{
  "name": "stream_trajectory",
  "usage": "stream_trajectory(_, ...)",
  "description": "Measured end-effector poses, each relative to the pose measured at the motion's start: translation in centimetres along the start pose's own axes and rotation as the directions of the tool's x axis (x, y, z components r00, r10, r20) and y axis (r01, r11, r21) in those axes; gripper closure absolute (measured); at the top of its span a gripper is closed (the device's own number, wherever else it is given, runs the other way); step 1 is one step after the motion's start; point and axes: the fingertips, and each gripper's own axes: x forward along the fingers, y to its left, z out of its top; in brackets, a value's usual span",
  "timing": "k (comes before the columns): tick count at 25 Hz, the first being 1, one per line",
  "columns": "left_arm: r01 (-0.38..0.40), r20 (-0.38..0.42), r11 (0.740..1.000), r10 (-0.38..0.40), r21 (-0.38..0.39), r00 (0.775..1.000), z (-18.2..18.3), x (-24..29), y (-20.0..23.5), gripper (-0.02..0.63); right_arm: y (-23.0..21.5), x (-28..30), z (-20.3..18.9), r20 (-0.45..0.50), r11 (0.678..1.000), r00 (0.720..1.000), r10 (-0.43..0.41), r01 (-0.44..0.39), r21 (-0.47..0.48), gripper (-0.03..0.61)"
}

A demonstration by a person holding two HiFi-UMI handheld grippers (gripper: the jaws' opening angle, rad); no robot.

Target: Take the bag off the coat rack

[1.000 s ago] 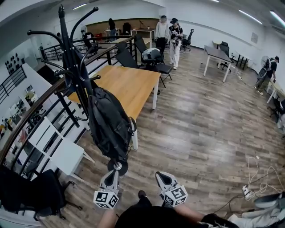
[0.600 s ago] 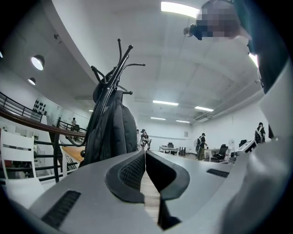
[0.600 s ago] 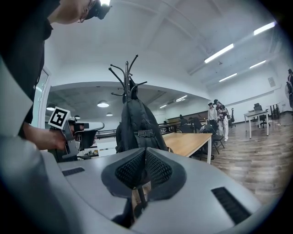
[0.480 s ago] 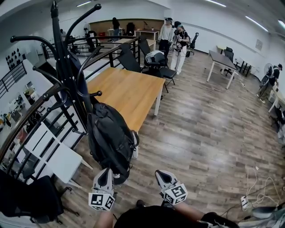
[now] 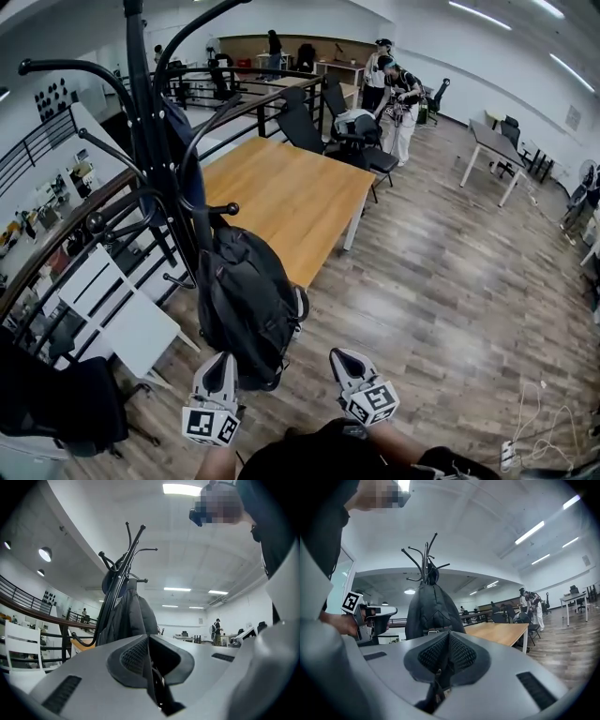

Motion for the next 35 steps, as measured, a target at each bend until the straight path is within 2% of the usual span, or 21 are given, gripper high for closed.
stream_trajectory(4,-0.028,0.039,0.999,0.029,-0.028,0.999,1.5,-0.3,0.1,0.597,-0.7,2.3,0.7,0.028,0.998,0.998,0.048,-0.049,0.030,0.546)
stream_trajectory(8,-0.115,0.075,0.992,0.111,0.052,0.991,1.9,0.0,0.5,0.597,-1.2,6.2,1.8,0.100,0.981,0.978,0.185,-0.190,0.039,0.546)
stream_trajectory(12,-0.227,0.096,0.971,0.220,0.069,0.971,1.1,1.5,1.1,0.596,-3.4,10.5,2.1,0.113,0.942,0.937,0.331,-0.336,0.027,0.546)
stream_trajectory(15,-0.303,0.105,0.951,0.296,0.066,0.949,1.3,2.6,1.4,0.595,-4.7,13.0,3.4,0.111,0.894,0.888,0.445,-0.448,0.004,0.545)
stream_trajectory(18,-0.398,0.099,0.914,0.390,0.079,0.915,2.3,3.6,1.6,0.595,-6.1,16.2,5.3,0.114,0.848,0.844,0.523,-0.529,0.021,0.545)
stream_trajectory(21,-0.509,0.085,0.856,0.503,0.088,0.860,2.6,3.1,1.3,0.595,-6.1,19.0,6.0,0.110,0.775,0.774,0.623,-0.630,0.043,0.537)
stream_trajectory(23,-0.562,0.078,0.823,0.557,0.085,0.827,2.6,3.2,1.2,0.581,-5.8,20.6,6.5,0.105,0.721,0.721,0.685,-0.691,0.049,0.457)
stream_trajectory(24,-0.589,0.079,0.804,0.583,0.085,0.808,2.6,3.2,1.1,0.551,-5.7,21.2,6.8,0.099,0.695,0.696,0.711,-0.717,0.052,0.431)
stream_trajectory(25,-0.618,0.086,0.781,0.612,0.088,0.786,2.8,3.0,1.0,0.519,-5.4,21.8,7.1,0.094,0.668,0.670,0.736,-0.742,0.055,0.430)
stream_trajectory(27,-0.673,0.107,0.735,0.665,0.087,0.739,3.2,2.5,0.6,0.518,-4.7,22.7,7.6,0.081,0.609,0.611,0.787,-0.792,0.055,0.425)
stream_trajectory(29,-0.710,0.120,0.700,0.700,0.079,0.704,3.5,2.2,0.1,0.503,-3.6,23.4,8.0,0.065,0.543,0.546,0.835,-0.837,0.058,0.416)
stream_trajectory(31,-0.731,0.115,0.678,0.723,0.071,0.682,3.6,2.2,-0.2,0.480,-2.6,24.0,8.4,0.045,0.482,0.485,0.873,-0.874,0.062,0.410)
stream_trajectory(35,-0.754,0.059,0.654,0.752,0.052,0.656,2.7,2.7,-0.3,0.429,-0.8,25.1,8.6,0.001,0.379,0.381,0.925,-0.922,0.079,0.402)
